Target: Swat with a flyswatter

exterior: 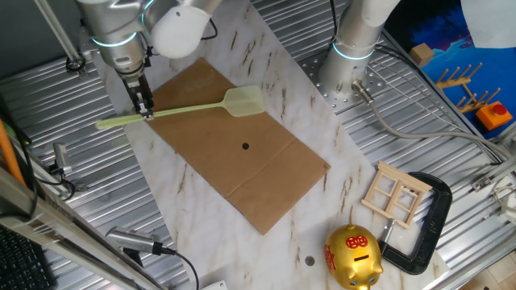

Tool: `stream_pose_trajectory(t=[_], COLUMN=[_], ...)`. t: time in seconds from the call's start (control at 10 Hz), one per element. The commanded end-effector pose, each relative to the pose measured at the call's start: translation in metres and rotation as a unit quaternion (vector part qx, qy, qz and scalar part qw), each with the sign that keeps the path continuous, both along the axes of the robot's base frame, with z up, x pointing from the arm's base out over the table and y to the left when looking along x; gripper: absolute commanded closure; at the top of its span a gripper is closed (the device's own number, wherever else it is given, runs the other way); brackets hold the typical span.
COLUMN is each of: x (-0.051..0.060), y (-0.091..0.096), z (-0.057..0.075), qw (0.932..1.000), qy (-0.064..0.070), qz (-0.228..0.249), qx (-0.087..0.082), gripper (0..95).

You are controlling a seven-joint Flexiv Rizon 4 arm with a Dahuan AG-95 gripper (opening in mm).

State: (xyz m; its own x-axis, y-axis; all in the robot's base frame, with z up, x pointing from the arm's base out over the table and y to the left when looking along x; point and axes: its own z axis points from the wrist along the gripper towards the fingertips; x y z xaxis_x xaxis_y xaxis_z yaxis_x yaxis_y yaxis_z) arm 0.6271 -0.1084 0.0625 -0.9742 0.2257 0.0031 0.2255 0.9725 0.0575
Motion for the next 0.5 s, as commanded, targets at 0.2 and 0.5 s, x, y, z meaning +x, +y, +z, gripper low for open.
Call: stream_pose_trajectory(t=[0.2, 0.5], x=[0.004, 0.012], y=[0.002, 0.009], z=[0.001, 0.002], qw=[1.0000, 1.0000], qy=[0.003, 0.003], qz=[0.006, 0.009], qx=[0.001, 0.001], gripper=[95.0, 95.0])
